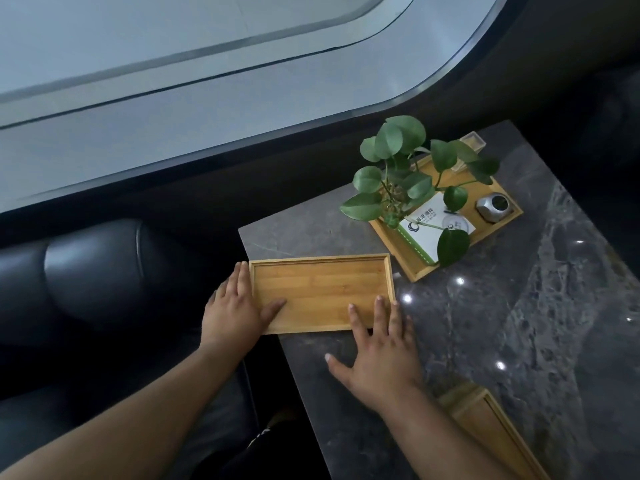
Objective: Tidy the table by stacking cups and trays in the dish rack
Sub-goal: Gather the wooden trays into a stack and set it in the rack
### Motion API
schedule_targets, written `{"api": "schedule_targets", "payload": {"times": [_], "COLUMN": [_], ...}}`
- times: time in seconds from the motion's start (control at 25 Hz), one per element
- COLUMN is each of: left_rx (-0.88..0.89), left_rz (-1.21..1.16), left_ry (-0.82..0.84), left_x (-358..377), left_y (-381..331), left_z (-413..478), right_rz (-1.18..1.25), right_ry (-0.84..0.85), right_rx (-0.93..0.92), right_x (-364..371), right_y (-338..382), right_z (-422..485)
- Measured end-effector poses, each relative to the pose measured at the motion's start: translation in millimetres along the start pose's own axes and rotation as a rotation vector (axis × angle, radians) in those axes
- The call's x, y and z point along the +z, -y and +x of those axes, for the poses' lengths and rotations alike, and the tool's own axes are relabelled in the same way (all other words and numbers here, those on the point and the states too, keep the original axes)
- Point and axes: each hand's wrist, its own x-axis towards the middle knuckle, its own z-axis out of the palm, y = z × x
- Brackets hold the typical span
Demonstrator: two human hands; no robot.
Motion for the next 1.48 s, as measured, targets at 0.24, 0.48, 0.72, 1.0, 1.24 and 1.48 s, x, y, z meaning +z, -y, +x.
{"api": "schedule_targets", "payload": {"times": [0.24,0.48,0.72,1.0,1.24,1.48], "left_rx": [0.048,-0.002,0.004,0.269,0.534,0.806], "left_rz": [0.085,0.063,0.023,0.074,0.144,0.234], "left_ry": [-0.068,-0.043,-0.042,0.0,0.094,0.097], "left_x": [-2.0,-11.0,-22.1,-45.1,-38.9,-39.1], "left_y": [-4.2,-7.0,-7.7,-68.9,-173.7,-253.8], "left_z": [9.8,11.9,14.2,-11.2,-78.6,-158.9], "right_rz": [0.06,0.253,0.242,0.24,0.429,0.691], "right_ry": [-0.318,-0.207,-0.245,-0.333,-0.34,-0.394], "right_rx": [0.071,0.373,0.26,0.321,0.593,0.773], "right_x": [-26.3,-33.7,-44.8,-58.3,11.4,71.8], "right_y": [-24.0,-37.2,-52.7,-112.4,-182.3,-214.4], "right_z": [31.8,62.3,39.4,-67.9,-189.0,-304.0]}}
